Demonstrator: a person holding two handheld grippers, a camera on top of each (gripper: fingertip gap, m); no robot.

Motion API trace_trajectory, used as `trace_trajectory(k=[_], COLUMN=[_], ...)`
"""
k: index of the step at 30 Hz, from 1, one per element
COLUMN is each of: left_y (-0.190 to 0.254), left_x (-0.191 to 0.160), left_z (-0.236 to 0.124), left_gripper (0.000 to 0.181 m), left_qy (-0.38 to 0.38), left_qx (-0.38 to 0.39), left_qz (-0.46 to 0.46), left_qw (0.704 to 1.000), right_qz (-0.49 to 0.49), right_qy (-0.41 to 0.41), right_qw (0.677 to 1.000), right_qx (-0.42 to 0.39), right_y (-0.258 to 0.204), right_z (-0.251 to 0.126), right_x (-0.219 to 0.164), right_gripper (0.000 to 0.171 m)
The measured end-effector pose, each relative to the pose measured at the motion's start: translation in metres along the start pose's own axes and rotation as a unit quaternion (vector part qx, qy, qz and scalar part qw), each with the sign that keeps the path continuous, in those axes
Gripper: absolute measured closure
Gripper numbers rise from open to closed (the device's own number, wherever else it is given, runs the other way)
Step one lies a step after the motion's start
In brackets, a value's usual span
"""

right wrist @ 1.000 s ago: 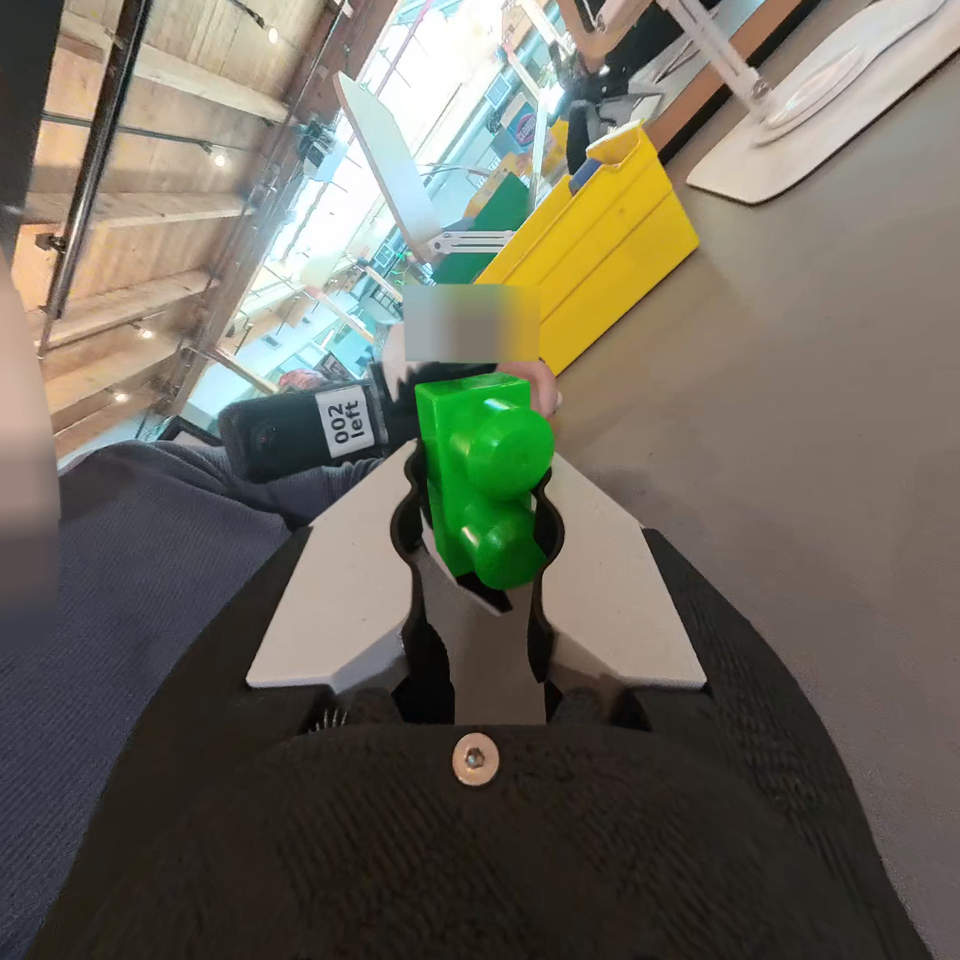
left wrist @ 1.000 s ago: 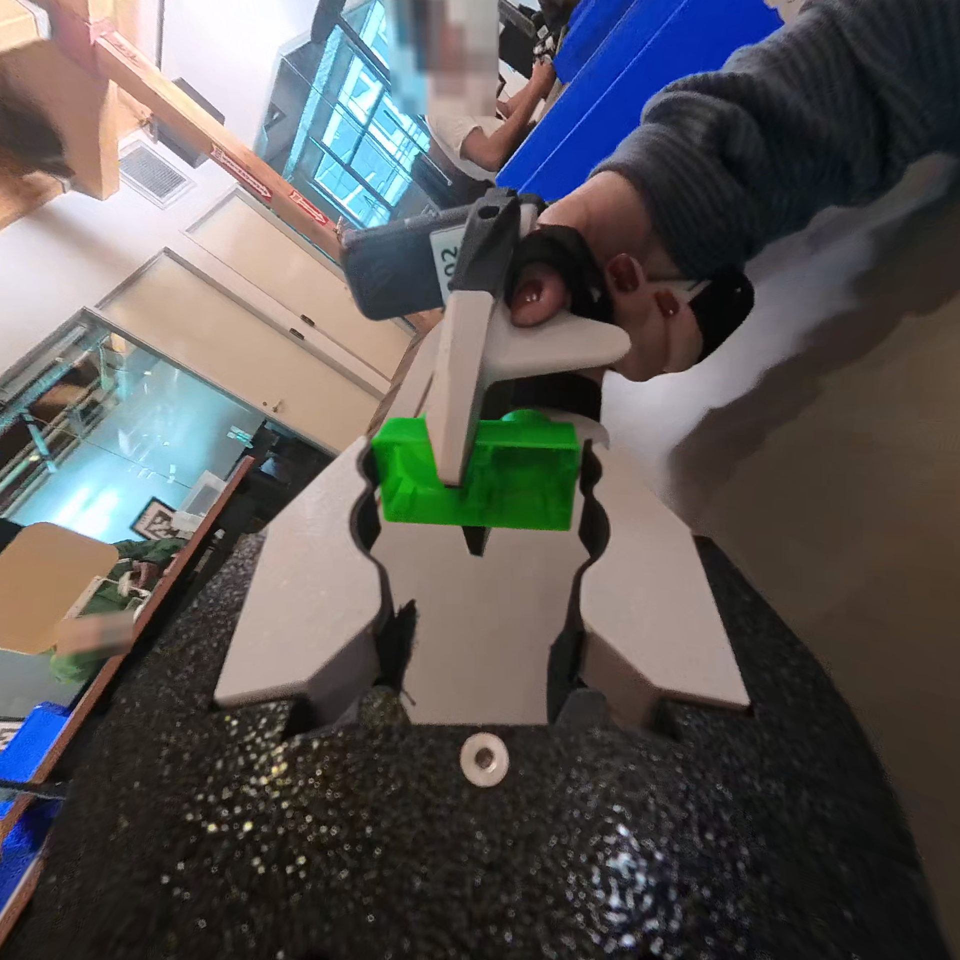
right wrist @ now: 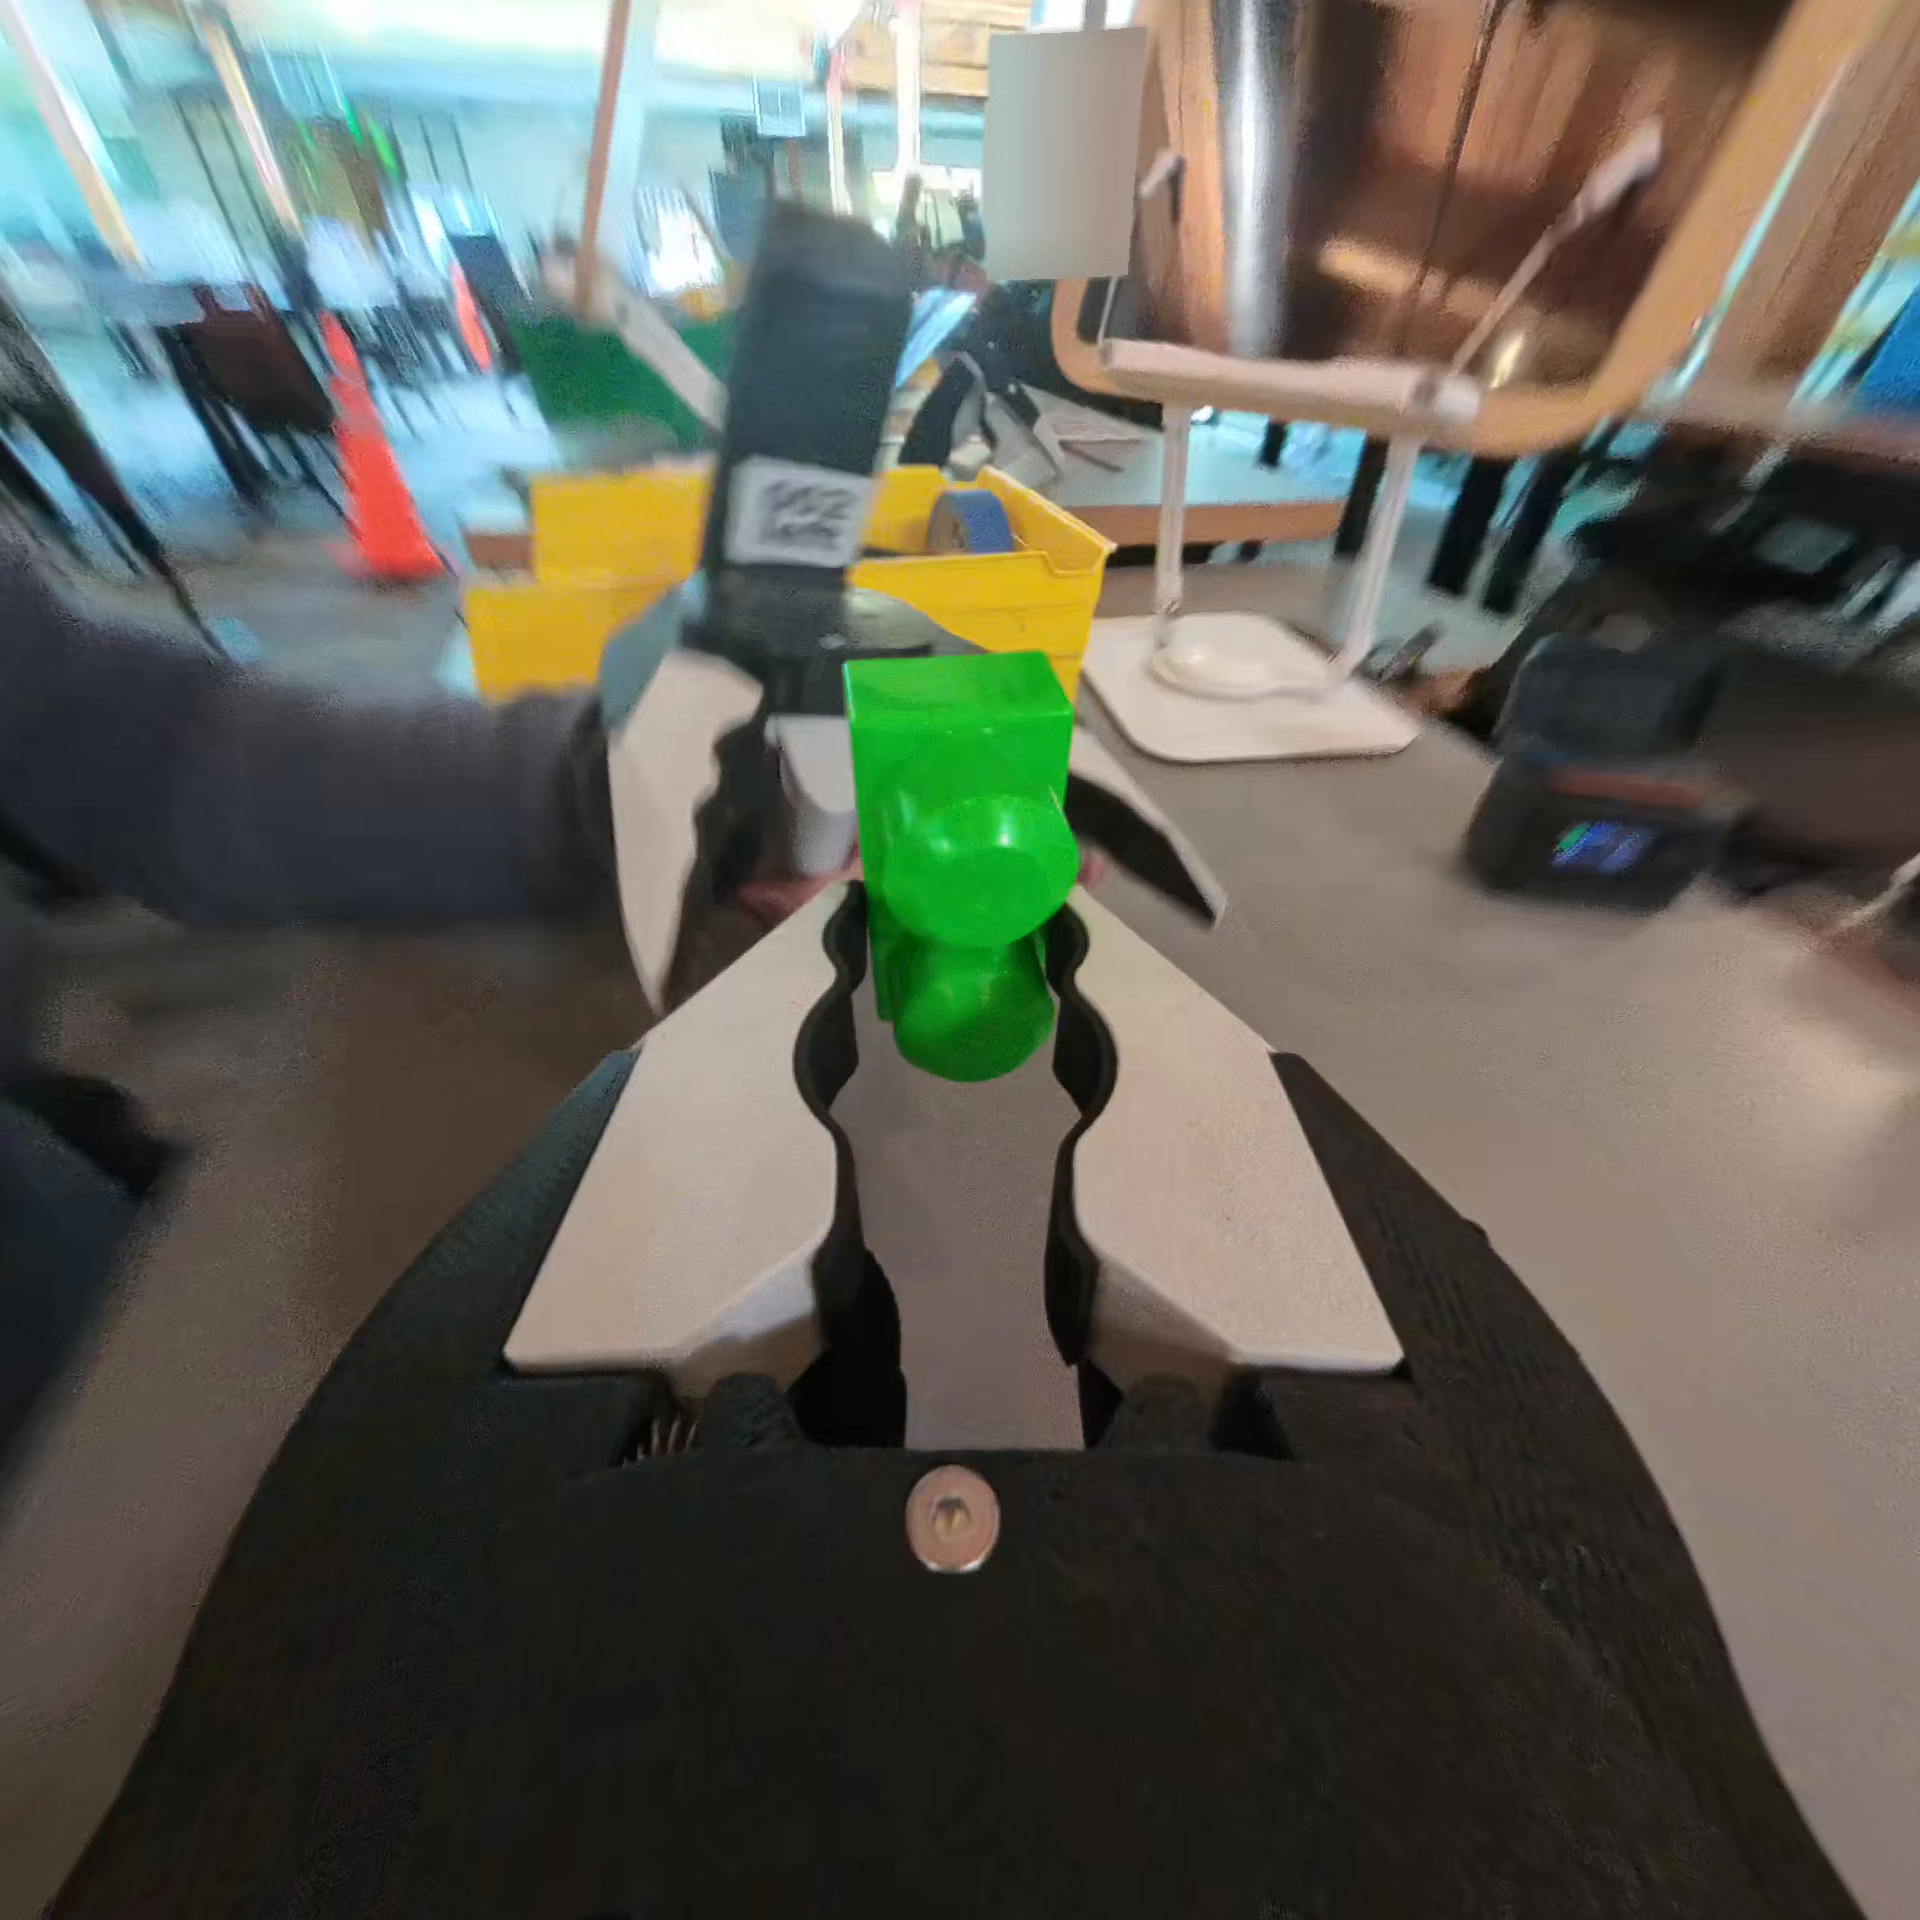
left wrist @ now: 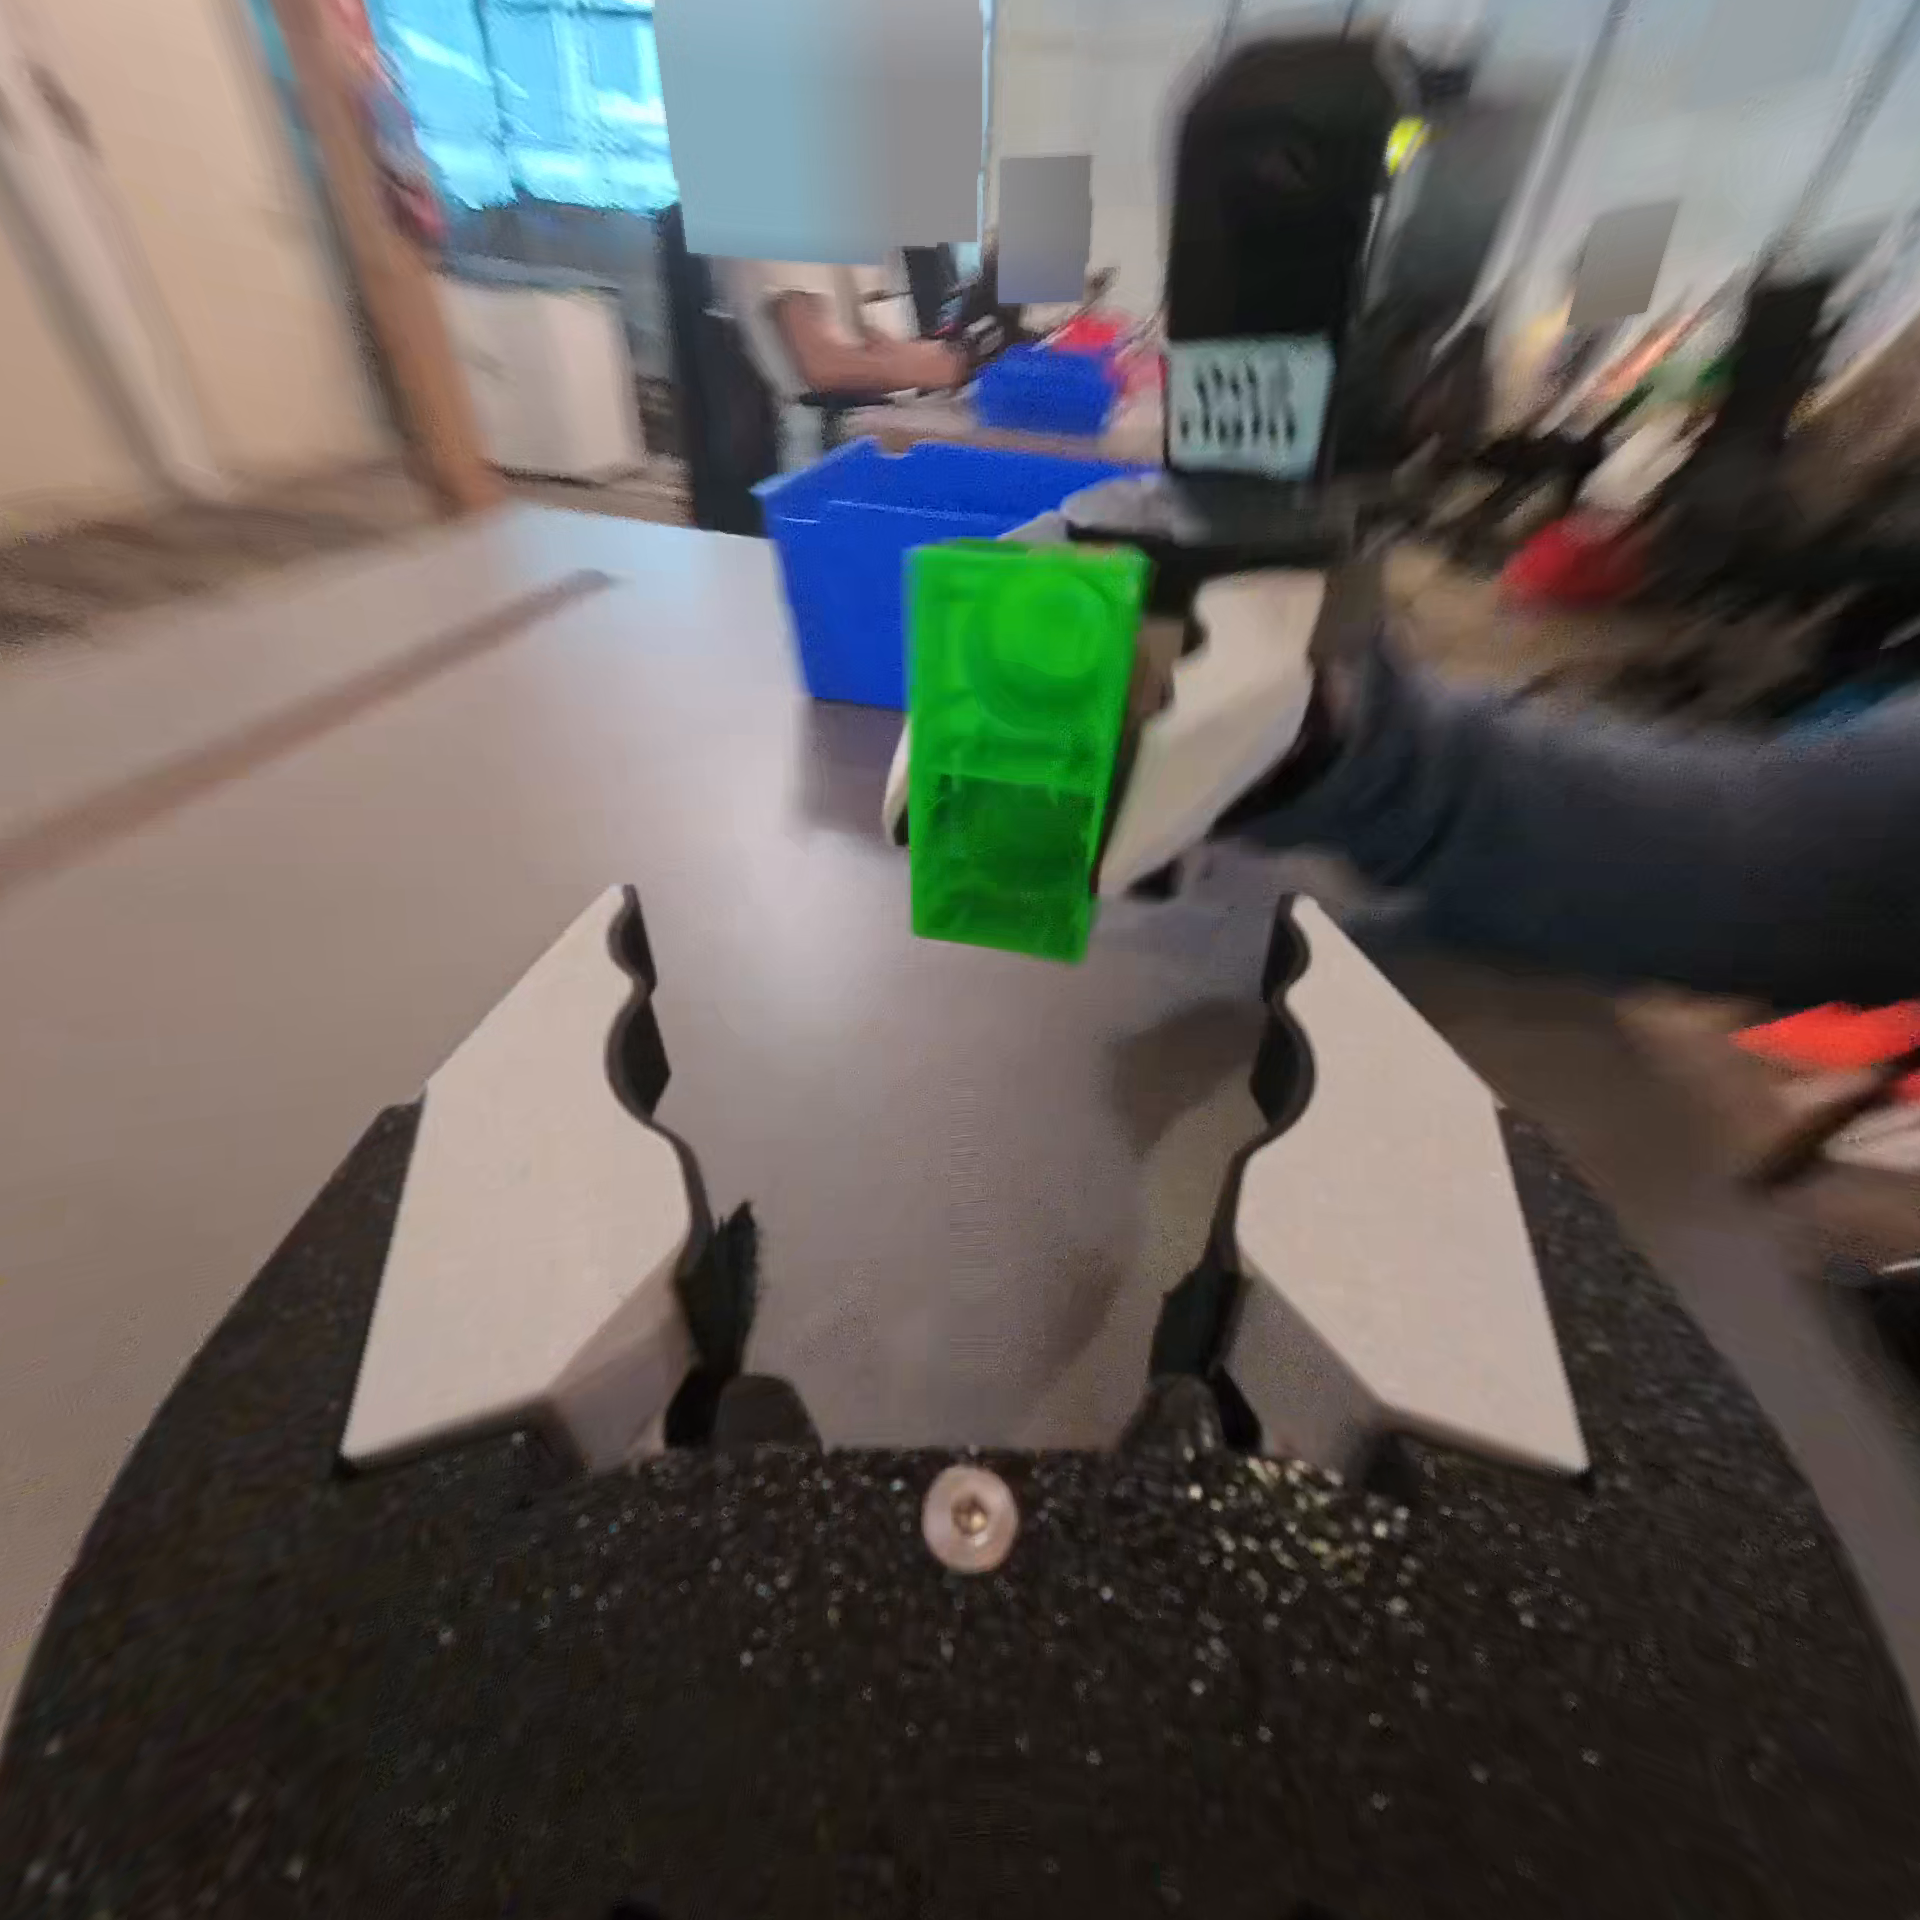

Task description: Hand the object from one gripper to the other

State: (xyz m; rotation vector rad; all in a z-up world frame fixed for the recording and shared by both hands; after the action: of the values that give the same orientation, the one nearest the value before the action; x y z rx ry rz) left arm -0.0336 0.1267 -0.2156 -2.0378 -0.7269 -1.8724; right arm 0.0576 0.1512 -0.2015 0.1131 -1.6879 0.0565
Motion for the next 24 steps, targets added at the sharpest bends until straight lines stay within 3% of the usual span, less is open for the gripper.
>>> trace_trajectory(k=[2,5,8,11,14,15,18,21,23,24], left_y=[0.006,0.023,0.034,0.034,0.023,0.018,0.002,-0.004,-0.004,-0.006], left_x=[0.000,-0.005,-0.012,-0.016,-0.011,-0.007,0.010,0.027,0.032,0.031], left_z=[0.000,0.006,0.011,0.012,0.011,0.009,-0.002,-0.014,-0.018,-0.018], left_gripper=[0.068,0.069,0.081,0.104,0.104,0.104,0.104,0.105,0.105,0.105], left_qy=[-0.018,-0.035,-0.043,-0.057,-0.063,-0.051,0.011,0.117,0.171,0.186], left_qx=[0.082,0.124,0.128,0.127,0.150,0.157,0.152,0.069,-0.007,-0.034], left_qz=[0.184,0.372,0.463,0.478,0.412,0.369,0.197,-0.009,-0.125,-0.172], left_qw=[0.979,0.919,0.876,0.868,0.897,0.915,0.968,0.991,0.977,0.967], right_qz=[0.132,0.250,0.293,0.300,0.278,0.260,0.158,-0.009,-0.190,-0.294], right_qy=[-0.008,-0.028,-0.074,-0.091,-0.077,-0.068,-0.037,-0.013,0.009,0.015], right_qw=[0.989,0.956,0.938,0.932,0.945,0.954,0.986,0.999,0.971,0.933], right_qx=[0.071,0.150,0.169,0.185,0.151,0.130,0.046,-0.039,-0.148,-0.206], right_y=[0.001,-0.004,-0.009,-0.014,-0.007,-0.003,0.012,0.016,0.015,0.010], right_z=[-0.002,-0.002,0.003,0.006,0.008,0.007,-0.002,-0.005,-0.001,0.001], right_x=[-0.004,-0.013,-0.026,-0.031,-0.029,-0.027,-0.019,-0.010,-0.003,0.000], right_gripper=[0.138,0.138,0.138,0.138,0.135,0.127,0.100,0.084,0.076,0.077])
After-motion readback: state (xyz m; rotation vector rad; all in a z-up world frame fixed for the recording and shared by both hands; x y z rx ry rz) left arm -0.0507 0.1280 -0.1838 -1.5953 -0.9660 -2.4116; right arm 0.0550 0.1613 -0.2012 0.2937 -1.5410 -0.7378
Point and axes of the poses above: each gripper's, where its closed fingertips meet, z out along the fingers, x out of its top, y = z × x across the jaws, the point moved 6 cm from there along -z, back along the fingers, and after that the axes turned 5 degrees about -z, right-handed, at the moved point
